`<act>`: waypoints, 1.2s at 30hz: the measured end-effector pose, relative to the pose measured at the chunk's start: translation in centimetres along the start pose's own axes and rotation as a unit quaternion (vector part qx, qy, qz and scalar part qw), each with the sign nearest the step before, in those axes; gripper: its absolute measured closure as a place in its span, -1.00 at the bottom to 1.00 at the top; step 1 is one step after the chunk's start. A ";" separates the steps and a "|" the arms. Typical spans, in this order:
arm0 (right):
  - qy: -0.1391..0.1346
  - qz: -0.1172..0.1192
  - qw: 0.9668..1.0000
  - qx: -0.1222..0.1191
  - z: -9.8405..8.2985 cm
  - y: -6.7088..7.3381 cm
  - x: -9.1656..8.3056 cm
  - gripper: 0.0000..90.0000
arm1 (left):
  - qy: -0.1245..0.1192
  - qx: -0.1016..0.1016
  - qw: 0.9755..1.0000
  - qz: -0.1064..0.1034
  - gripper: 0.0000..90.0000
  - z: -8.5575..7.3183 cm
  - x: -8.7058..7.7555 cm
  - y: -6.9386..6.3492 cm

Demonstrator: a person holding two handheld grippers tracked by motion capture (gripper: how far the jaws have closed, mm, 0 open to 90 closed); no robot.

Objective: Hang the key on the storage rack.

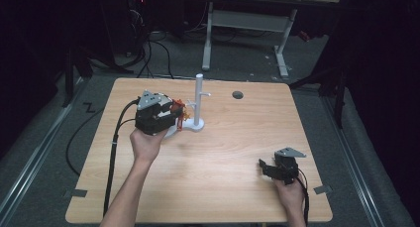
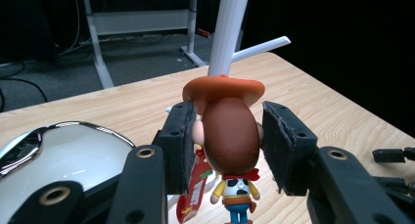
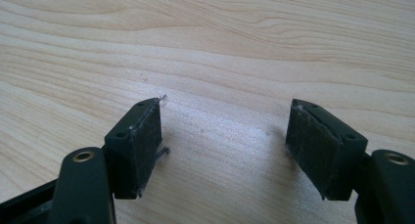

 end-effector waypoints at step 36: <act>0.000 0.000 1.000 0.000 0.0 0.0 0.0 -0.34 | 0.015 -0.007 0.999 0.030 0.26 -0.8 3.6 1.7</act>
Point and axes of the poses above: each handheld gripper's, and its own axes: x roughly forward along the jaws, z roughly out of its top, y roughly to its left, the point moved 4 cm from there along x, roughly forward along the jaws, and after that the axes turned 5 degrees about -y, right-handed, at the moved point
